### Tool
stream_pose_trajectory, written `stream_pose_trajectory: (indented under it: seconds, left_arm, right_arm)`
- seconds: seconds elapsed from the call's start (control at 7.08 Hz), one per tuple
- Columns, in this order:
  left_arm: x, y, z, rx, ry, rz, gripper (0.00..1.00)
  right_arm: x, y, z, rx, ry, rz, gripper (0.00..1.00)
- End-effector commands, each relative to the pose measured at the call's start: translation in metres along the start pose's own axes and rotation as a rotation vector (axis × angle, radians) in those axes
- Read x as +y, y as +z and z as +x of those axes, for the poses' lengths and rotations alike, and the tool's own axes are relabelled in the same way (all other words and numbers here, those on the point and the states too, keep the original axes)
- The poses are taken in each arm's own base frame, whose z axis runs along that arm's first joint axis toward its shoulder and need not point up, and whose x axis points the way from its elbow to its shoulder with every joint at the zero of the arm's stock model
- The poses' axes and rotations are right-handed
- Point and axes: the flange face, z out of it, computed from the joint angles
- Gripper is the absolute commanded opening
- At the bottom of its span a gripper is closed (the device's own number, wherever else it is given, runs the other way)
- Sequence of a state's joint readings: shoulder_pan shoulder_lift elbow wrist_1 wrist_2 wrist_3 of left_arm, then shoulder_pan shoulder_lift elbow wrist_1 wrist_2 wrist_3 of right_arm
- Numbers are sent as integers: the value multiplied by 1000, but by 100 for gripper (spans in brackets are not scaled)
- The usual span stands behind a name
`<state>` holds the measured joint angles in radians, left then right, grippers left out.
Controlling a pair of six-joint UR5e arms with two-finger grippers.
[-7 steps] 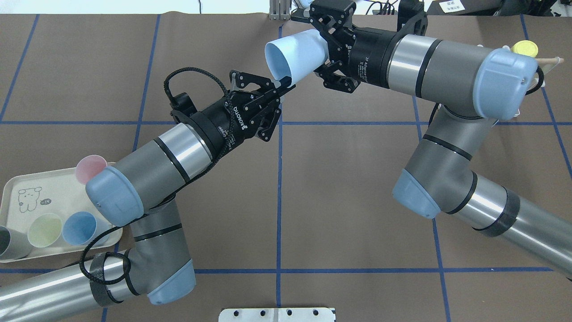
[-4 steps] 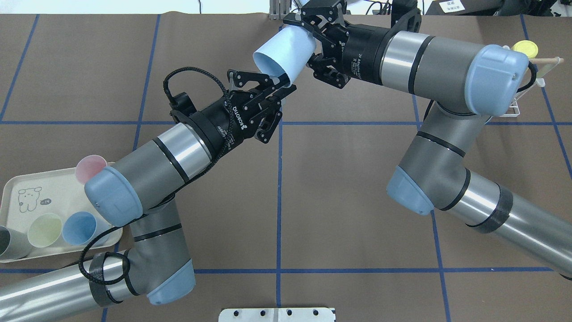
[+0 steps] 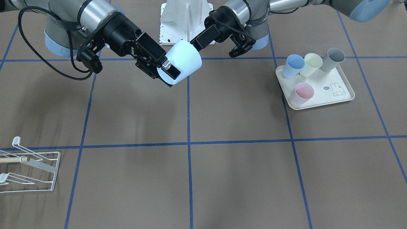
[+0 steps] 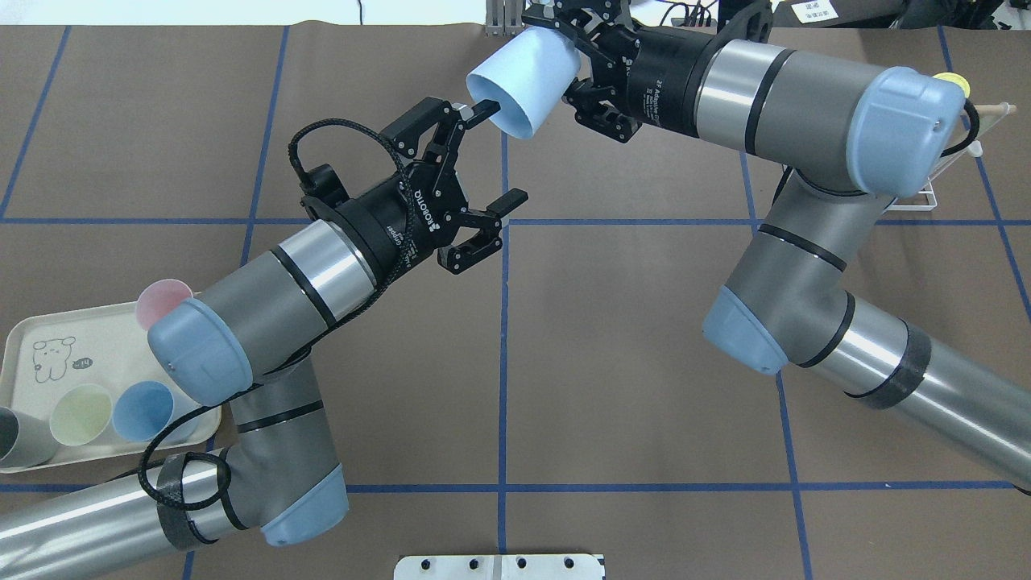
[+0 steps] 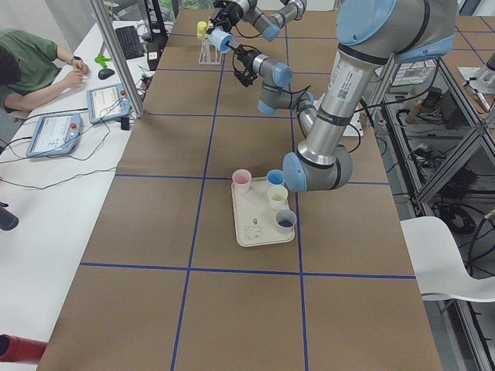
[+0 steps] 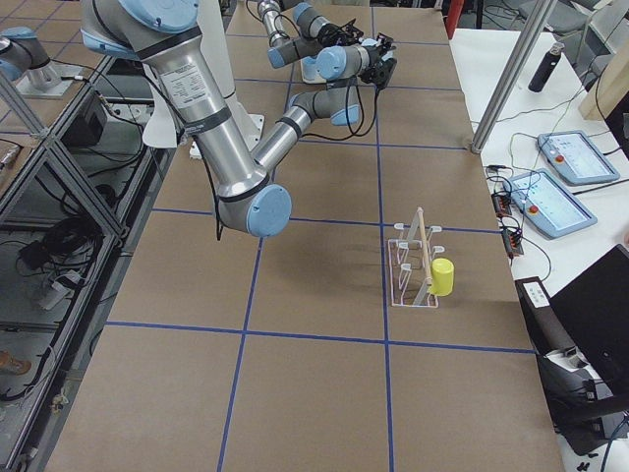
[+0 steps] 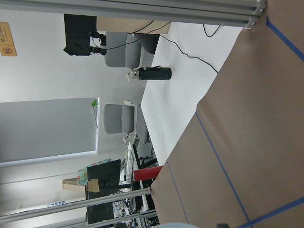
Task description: Transfer IKEA cup to right arm and place on rack
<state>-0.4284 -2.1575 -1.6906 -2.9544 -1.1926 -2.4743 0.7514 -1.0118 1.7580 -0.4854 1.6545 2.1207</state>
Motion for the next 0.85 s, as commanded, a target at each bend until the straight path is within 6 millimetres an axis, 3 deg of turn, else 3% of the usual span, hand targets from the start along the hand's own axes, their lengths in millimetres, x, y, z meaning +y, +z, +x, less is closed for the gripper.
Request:
stream_pose_trajectory:
  seconds: [0.0, 0.28, 0.56, 0.71]
  left_arm:
    - [-3, -1, 2, 3, 8, 3, 100]
    - [-6, 0, 3, -2, 74, 13, 100]
    - [-10, 5, -4, -104, 350, 69, 100]
    - [-10, 8, 7, -170, 465, 90, 100]
  right_arm:
    - [-46, -18, 0, 13, -66, 87, 0]
    - [-114, -51, 5, 64, -247, 219, 0]
    - [-175, -86, 23, 218, -448, 344, 0]
    - [-202, -109, 33, 274, -550, 397, 0]
